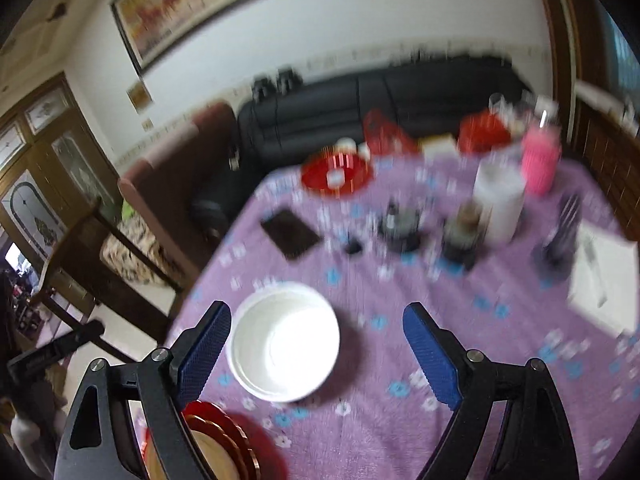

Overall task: Organize plates and bowls
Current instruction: 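Move both grippers toward the rim of the large white bowl, then close both grippers on the rim of the large white bowl, then carry the white bowl with both grippers and lower it into the cream bowl, then open both grippers to release the white bowl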

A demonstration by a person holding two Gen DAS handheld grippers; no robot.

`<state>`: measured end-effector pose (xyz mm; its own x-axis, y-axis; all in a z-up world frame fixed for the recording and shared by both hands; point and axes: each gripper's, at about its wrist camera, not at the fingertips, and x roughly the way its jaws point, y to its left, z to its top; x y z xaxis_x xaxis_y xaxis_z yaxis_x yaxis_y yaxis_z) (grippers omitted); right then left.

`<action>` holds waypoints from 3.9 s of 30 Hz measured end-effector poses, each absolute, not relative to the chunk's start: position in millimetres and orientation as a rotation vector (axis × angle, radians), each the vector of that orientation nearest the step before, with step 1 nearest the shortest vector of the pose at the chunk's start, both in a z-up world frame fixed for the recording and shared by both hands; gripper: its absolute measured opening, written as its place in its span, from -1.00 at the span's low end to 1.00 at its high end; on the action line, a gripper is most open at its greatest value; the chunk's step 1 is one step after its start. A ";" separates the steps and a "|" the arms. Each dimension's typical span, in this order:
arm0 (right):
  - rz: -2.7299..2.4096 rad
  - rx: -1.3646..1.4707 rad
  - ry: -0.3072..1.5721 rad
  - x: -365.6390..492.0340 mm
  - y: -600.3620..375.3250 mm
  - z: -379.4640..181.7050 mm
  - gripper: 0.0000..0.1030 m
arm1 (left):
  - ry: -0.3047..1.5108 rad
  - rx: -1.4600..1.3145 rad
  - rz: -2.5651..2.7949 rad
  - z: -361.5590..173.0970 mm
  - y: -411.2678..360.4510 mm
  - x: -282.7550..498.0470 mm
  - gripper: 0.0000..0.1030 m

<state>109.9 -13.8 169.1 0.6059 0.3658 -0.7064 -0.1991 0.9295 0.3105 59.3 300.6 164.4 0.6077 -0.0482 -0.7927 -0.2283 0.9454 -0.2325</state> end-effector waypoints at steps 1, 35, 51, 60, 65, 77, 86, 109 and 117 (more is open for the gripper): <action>0.334 0.219 0.896 117.7 -11.0 150.1 0.76 | 0.951 -0.343 0.092 149.1 296.9 72.4 0.67; 0.436 0.193 0.970 131.7 36.2 95.6 -0.64 | 1.217 -0.258 -0.070 80.9 220.2 142.5 -0.45; 0.603 0.138 0.932 0.8 65.2 148.3 -0.64 | 1.096 -0.295 0.004 139.0 252.9 -20.5 -0.45; 0.615 0.102 0.993 -39.0 87.7 117.7 -0.60 | 1.103 -0.292 0.074 114.3 263.7 -72.1 -0.45; 0.611 0.101 1.013 -46.1 92.0 105.7 -0.59 | 1.095 -0.297 0.104 101.4 266.1 -80.9 -0.45; 0.630 0.001 0.773 -82.7 96.5 139.2 0.45 | 0.945 -0.399 0.173 102.1 277.5 -110.3 0.10; 0.580 0.181 0.673 -111.2 55.7 140.2 0.50 | 0.658 -0.291 0.354 139.2 250.4 -171.5 0.54; 0.414 0.184 0.528 -167.0 23.9 109.1 0.78 | 0.541 -0.088 0.508 127.0 192.0 -198.8 0.92; 0.405 0.143 0.552 -168.3 31.8 99.4 0.78 | 0.563 -0.105 0.517 117.2 197.7 -197.2 0.92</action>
<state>-168.3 31.8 99.4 0.7752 0.4103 -0.4803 -0.3347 0.9116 0.2386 -197.2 197.7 117.2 0.7222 0.4393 -0.5343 -0.4952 0.8676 0.0440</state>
